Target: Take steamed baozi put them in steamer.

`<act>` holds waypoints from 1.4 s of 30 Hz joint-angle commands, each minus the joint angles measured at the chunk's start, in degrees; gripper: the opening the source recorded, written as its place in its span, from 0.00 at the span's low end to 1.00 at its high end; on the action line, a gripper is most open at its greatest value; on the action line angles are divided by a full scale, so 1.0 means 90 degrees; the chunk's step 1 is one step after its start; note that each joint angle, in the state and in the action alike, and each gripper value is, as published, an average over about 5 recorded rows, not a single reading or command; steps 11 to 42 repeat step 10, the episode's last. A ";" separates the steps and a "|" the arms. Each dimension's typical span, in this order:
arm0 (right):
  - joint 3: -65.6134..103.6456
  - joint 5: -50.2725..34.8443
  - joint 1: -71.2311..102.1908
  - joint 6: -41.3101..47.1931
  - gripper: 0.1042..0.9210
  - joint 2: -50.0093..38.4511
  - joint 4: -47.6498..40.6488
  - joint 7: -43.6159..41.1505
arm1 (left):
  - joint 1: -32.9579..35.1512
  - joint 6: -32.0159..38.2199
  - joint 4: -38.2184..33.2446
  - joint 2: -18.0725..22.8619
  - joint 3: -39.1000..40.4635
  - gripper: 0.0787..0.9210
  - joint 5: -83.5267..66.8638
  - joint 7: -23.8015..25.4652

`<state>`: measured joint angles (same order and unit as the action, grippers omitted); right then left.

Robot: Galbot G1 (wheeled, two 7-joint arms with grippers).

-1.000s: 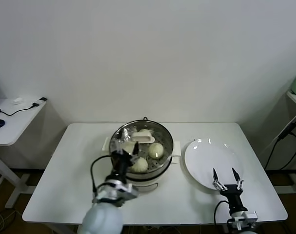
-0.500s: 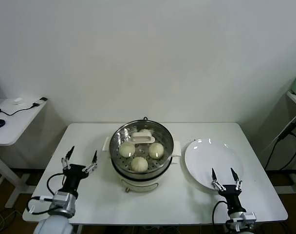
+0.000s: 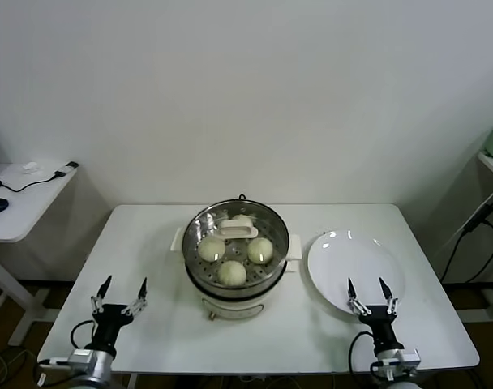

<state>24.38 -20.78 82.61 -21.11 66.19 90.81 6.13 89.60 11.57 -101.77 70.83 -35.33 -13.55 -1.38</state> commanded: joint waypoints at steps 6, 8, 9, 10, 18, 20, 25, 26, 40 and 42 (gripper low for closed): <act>-0.0037 -0.0009 0.0001 0.0011 0.88 -0.0004 0.0001 0.0020 | 0.0146 0.0520 0.0377 0.0016 -0.0016 0.88 -0.0343 0.0132; -0.0025 -0.0013 0.0006 0.0012 0.88 -0.0007 0.0002 0.0016 | 0.0151 0.0513 0.0343 0.0030 -0.0005 0.88 -0.0333 0.0132; -0.0022 -0.0014 0.0008 0.0012 0.88 -0.0007 0.0002 0.0015 | 0.0152 0.0512 0.0335 0.0034 -0.0004 0.88 -0.0330 0.0131; -0.0018 -0.0016 0.0010 0.0012 0.88 -0.0008 0.0003 0.0013 | 0.0153 0.0510 0.0326 0.0039 -0.0003 0.88 -0.0330 0.0132; -0.0018 -0.0016 0.0010 0.0012 0.88 -0.0008 0.0003 0.0013 | 0.0153 0.0510 0.0326 0.0039 -0.0003 0.88 -0.0330 0.0132; -0.0018 -0.0016 0.0010 0.0012 0.88 -0.0008 0.0003 0.0013 | 0.0153 0.0510 0.0326 0.0039 -0.0003 0.88 -0.0330 0.0132; -0.0018 -0.0016 0.0010 0.0012 0.88 -0.0008 0.0003 0.0013 | 0.0153 0.0510 0.0326 0.0039 -0.0003 0.88 -0.0330 0.0132; -0.0018 -0.0016 0.0010 0.0012 0.88 -0.0008 0.0003 0.0013 | 0.0153 0.0510 0.0326 0.0039 -0.0003 0.88 -0.0330 0.0132; -0.0018 -0.0016 0.0010 0.0012 0.88 -0.0008 0.0003 0.0013 | 0.0153 0.0510 0.0326 0.0039 -0.0003 0.88 -0.0330 0.0132; -0.0018 -0.0016 0.0010 0.0012 0.88 -0.0008 0.0003 0.0013 | 0.0153 0.0510 0.0326 0.0039 -0.0003 0.88 -0.0330 0.0132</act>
